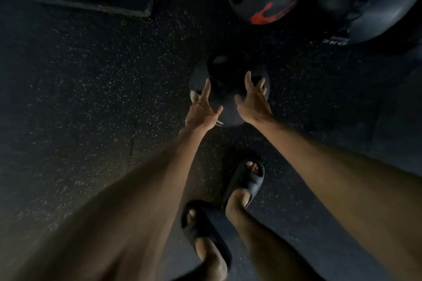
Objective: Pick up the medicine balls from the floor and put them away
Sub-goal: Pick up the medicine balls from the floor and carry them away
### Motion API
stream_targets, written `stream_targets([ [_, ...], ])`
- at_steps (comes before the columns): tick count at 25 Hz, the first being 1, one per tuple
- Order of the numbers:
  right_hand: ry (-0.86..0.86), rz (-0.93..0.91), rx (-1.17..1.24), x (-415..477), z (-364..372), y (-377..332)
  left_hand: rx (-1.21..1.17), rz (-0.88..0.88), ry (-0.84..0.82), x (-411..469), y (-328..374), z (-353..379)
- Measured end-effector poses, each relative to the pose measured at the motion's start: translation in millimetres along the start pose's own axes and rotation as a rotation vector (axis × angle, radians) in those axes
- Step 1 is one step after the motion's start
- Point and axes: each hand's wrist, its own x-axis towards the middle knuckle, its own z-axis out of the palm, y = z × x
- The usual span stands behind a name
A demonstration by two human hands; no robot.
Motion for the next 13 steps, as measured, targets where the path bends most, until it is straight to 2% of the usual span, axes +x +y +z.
stream_targets([
  [4,-0.052,0.017,-0.029,32,-19,-59,0.006,-0.065,-0.068,40,12,-50],
  [8,-0.116,-0.091,0.017,59,-7,-140,-0.011,-0.089,-0.108,63,1,-92],
  [11,-0.057,-0.097,0.098,91,-13,-212,-0.001,-0.113,-0.148,84,0,-129],
  [13,0.112,-0.139,0.073,99,-16,-229,0.072,-0.14,-0.154,102,6,-155],
])
